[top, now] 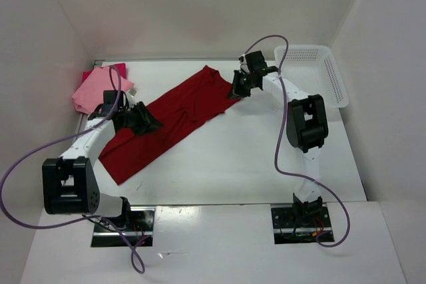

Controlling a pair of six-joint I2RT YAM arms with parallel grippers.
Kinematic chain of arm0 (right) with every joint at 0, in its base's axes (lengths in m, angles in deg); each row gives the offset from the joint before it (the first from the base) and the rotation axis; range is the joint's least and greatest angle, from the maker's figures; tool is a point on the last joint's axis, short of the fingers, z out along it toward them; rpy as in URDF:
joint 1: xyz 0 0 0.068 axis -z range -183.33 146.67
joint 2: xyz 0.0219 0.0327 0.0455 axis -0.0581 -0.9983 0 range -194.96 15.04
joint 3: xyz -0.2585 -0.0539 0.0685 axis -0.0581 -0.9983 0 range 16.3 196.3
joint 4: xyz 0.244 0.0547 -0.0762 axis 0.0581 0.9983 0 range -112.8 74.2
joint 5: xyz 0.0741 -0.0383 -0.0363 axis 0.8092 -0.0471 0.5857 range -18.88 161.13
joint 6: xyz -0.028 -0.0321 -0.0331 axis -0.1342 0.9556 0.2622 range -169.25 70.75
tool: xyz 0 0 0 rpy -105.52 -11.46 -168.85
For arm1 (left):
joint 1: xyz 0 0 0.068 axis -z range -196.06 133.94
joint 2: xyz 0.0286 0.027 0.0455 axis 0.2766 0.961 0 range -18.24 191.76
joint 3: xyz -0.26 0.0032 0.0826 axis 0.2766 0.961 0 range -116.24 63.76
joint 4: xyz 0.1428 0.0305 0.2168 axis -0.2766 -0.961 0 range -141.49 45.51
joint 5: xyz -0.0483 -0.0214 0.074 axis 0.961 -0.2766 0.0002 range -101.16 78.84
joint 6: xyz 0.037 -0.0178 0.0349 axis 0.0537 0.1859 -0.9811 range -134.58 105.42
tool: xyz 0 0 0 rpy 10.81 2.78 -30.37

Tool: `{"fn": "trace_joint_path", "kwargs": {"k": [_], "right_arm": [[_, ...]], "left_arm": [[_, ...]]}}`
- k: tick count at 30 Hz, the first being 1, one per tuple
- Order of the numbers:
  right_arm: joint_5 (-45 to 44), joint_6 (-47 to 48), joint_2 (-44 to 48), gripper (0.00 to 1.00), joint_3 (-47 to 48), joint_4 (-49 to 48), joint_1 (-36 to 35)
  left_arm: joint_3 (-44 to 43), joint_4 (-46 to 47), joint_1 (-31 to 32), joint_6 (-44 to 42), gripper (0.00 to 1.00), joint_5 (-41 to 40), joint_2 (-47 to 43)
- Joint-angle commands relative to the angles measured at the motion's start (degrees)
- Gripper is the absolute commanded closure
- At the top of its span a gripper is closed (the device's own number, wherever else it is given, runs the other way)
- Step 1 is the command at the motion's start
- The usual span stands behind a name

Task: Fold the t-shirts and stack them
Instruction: Rotate the tshirt 90 degrees

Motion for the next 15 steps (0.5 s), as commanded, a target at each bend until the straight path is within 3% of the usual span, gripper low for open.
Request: {"fn": "trace_joint_path", "kwargs": {"k": [1,9,15], "right_arm": [[1.4,-2.3,-0.9,1.0,1.6,-3.8,-3.5],[-0.9,-4.7,-10.6,1.0,5.6,-4.5,-5.9],[-7.2,-3.6,-18.3,1.0,18.1,2.3,-5.4]], "left_arm": [[-3.1,2.3,-0.9,-0.4,0.57,-2.3,2.5],[-3.0,0.6,3.0,0.2,0.63,-5.4,-1.3],[-1.0,-2.8,9.8,-0.4,0.64,-10.2,-6.4]]}}
